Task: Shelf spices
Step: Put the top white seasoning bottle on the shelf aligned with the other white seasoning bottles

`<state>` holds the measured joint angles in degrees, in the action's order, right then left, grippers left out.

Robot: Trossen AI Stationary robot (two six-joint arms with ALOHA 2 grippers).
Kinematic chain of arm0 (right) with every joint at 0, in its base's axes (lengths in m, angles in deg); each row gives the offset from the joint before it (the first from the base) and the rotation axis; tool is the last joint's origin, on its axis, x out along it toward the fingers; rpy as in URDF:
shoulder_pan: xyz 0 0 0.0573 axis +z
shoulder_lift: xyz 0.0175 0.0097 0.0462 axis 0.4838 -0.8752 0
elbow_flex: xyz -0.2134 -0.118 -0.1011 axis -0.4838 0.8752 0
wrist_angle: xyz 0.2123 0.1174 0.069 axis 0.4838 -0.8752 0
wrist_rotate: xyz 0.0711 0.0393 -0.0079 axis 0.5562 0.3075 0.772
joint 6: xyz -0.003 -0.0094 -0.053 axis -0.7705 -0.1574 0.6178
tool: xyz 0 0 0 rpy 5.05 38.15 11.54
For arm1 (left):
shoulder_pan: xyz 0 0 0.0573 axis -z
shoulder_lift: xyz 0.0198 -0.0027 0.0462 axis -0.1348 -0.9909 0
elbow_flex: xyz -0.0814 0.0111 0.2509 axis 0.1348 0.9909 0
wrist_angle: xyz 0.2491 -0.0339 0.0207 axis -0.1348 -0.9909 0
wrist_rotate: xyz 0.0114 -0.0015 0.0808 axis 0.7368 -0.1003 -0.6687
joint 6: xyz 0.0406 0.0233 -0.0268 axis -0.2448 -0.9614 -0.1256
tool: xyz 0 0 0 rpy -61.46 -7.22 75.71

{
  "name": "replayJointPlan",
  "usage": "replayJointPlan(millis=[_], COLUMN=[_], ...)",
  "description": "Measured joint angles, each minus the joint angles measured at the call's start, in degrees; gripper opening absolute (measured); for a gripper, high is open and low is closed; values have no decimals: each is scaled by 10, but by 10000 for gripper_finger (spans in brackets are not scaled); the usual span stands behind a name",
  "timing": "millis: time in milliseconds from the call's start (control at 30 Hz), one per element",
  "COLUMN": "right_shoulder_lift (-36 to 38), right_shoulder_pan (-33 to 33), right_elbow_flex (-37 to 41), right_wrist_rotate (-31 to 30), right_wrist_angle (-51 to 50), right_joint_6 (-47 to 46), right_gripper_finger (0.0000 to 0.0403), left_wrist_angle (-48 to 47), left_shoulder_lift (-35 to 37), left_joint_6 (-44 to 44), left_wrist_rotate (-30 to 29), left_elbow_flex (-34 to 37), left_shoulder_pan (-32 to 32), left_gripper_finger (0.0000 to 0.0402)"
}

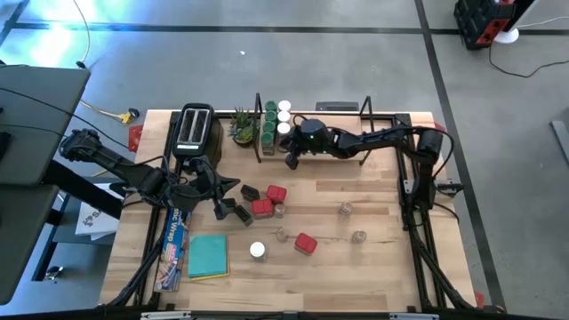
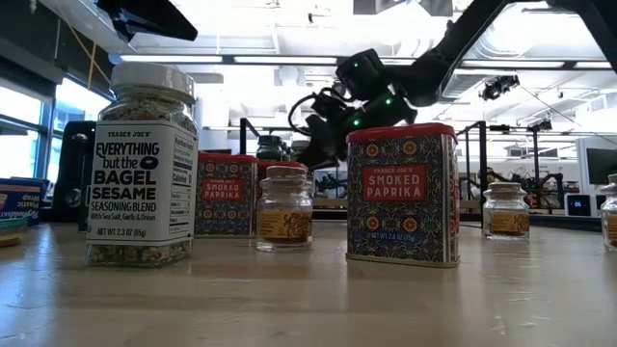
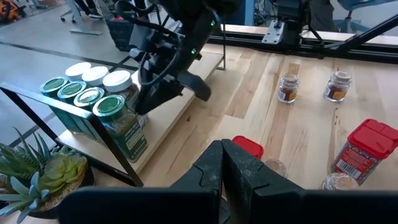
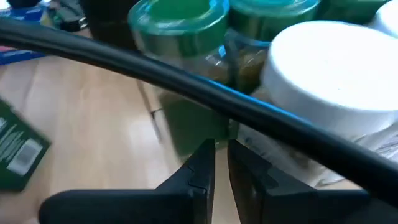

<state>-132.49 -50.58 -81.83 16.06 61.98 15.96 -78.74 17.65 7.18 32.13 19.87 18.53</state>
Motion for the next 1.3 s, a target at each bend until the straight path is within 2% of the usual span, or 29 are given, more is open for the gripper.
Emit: replayJointPlan(millis=[533,733,967,1300], right_shoulder_lift=[-3,22,28,2], right_shoulder_pan=[-1,4,12,10], right_elbow_flex=[0,0,0,0], right_wrist_rotate=[-5,-6,-37,-68], right_wrist_angle=[59,22,-23,21], right_joint_6=[2,0,-14,-13], right_gripper_finger=[38,38,38,38], left_wrist_angle=[1,1,1,6], left_shoulder_lift=[0,0,0,0], left_joint_6=[-1,-1,-1,-3], left_wrist_rotate=[0,0,0,0], left_elbow_flex=[0,0,0,0], left_shoulder_pan=[0,0,0,0], left_gripper_finger=[3,3,3,3])
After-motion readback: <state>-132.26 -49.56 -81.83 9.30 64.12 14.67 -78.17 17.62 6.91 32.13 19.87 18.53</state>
